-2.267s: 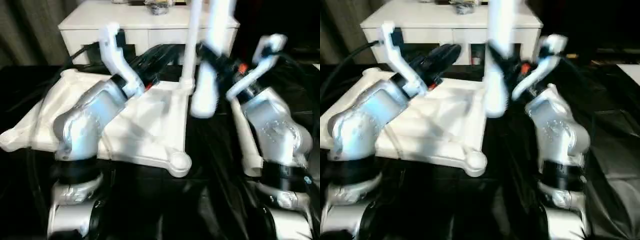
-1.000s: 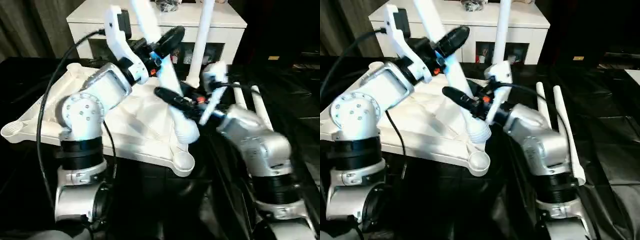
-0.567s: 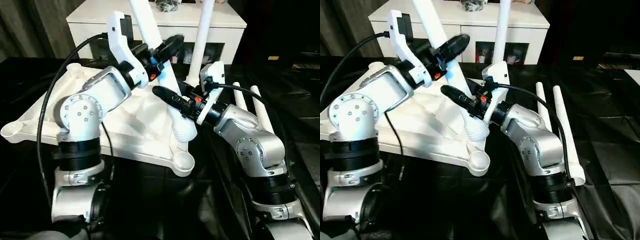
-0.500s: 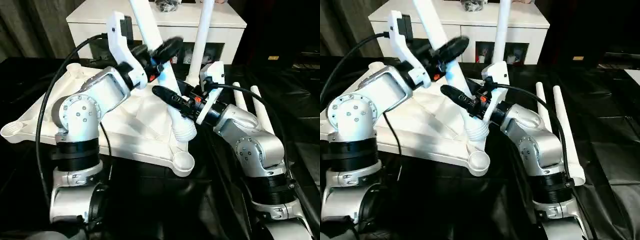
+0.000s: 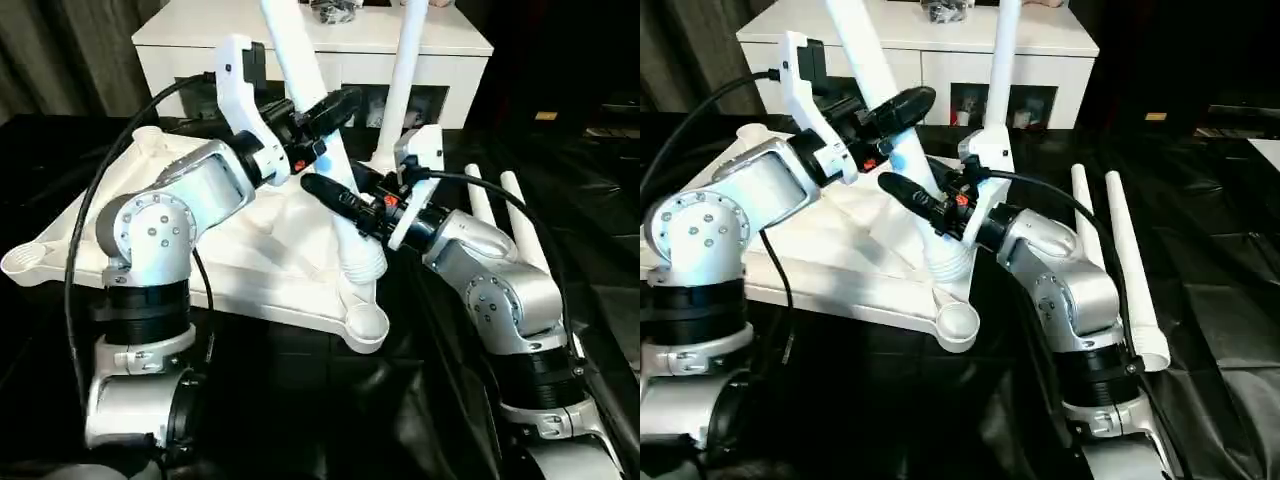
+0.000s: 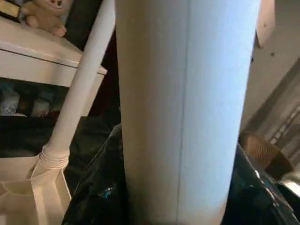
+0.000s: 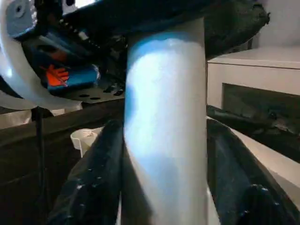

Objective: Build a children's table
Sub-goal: Pick table leg

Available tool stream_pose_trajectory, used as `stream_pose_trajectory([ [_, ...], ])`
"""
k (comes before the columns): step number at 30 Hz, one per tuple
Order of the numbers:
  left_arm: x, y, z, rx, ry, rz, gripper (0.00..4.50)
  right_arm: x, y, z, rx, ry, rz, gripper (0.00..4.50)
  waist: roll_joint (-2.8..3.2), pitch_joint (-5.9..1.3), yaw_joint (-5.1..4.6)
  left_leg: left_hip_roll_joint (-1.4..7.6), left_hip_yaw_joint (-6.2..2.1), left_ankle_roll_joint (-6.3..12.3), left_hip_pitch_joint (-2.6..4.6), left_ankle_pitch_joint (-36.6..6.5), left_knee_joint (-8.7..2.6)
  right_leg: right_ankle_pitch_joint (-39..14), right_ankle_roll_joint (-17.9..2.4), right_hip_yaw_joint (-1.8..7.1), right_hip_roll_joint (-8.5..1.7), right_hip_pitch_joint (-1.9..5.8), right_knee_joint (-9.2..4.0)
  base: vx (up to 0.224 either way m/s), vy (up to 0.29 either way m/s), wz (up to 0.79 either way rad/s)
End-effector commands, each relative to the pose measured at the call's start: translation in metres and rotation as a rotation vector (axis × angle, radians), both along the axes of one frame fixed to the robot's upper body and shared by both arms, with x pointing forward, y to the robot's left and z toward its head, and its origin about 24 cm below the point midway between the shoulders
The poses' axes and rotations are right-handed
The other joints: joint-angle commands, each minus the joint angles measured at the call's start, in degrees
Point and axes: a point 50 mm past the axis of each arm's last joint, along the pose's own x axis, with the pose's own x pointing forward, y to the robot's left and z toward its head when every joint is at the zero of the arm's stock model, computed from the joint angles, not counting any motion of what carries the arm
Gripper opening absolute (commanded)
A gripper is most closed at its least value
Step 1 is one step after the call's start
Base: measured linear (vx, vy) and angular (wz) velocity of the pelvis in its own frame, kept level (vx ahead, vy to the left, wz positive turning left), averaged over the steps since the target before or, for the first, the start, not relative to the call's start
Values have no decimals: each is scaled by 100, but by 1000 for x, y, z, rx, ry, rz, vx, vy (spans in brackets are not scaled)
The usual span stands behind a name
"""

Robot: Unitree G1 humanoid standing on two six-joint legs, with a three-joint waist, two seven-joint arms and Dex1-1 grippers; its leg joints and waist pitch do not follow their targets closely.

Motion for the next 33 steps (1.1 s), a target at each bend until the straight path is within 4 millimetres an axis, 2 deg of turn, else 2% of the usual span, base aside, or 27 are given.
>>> stream_pose_trajectory([
  [1, -1, -3, 12, 20, -55, -38, 180, 4, -7, 8, 13, -14, -16, 268, -23, -461, -2, 413, -169, 88, 137, -238, -396, 297, -1369, 290, -520, 273, -356, 0, 0, 0],
  [4, -5, -4, 15, 41, -89, -103, 179, 6, -15, 11, 3, -6, 6, 280, -16, -468, 2, 413, -169, 61, 142, -182, -389, 412, -1381, 288, -511, 276, -337, 0, 0, 0],
  [7, -8, -6, 16, 72, -111, -156, 179, 5, -23, 13, -17, 15, 66, 289, -19, -472, 21, 406, -162, 118, 141, -154, -377, 491, -1401, 291, -509, 293, -331, 0, 0, 0],
  [11, -12, -8, 17, 126, -157, -254, 179, 2, -39, 10, -125, 76, 191, 289, -38, -470, 18, 398, -155, 189, 118, -145, -360, 497, -1459, 288, -518, 314, -335, 0, 0, 0],
  [15, -13, -8, 17, 139, -169, -306, 179, 1, -47, 5, -195, 114, 251, 289, -48, -471, 15, 404, -156, 215, 112, -142, -350, 430, -1521, 285, -528, 325, -334, 0, 0, 0],
  [16, -13, -8, 17, 138, -172, -316, 179, 1, -48, 4, -209, 118, 261, 289, -27, -472, 8, 409, -157, 216, 119, -146, -346, 428, -1535, 284, -530, 315, -330, 0, 0, 0],
  [17, -13, -8, 17, 136, -173, -320, 179, 0, -48, 4, -213, 118, 268, 289, -44, -472, -4, 399, -150, 235, 119, -155, -342, 426, -1565, 284, -521, 314, -339, 0, 0, 0],
  [22, -13, -10, 18, 117, -181, -355, 179, -4, -47, 3, -216, 132, 322, 289, -44, -490, 4, 412, -152, 300, 129, -66, -329, 603, -1688, 276, -517, 315, -310, 0, 0, 0],
  [23, -14, -11, 18, 113, -184, -368, 179, -6, -47, 2, -220, 137, 342, 316, -48, -489, 1, 413, -149, 309, 128, -81, -329, 605, -1697, 278, -520, 315, -311, 0, 0, 0],
  [26, -16, -12, 20, 106, -194, -406, 179, -7, -47, -2, -249, 145, 374, 323, -58, -485, 21, 412, -149, 328, 123, -104, -327, 510, -1708, 276, -529, 319, -316, 0, 0, 0],
  [29, -19, -13, 21, 106, -203, -437, 179, -6, -47, -5, -279, 149, 380, 357, -48, -481, 15, 420, -149, 311, 131, -175, -329, 419, -1719, 276, -532, 308, -325, 0, 0, 0],
  [33, -22, -14, 21, 112, -210, -467, 179, -6, -46, -6, -299, 164, 402, 360, -50, -480, 9, 424, -152, 277, 137, -227, -333, 336, -1723, 275, -534, 309, -330, 0, 0, 0],
])
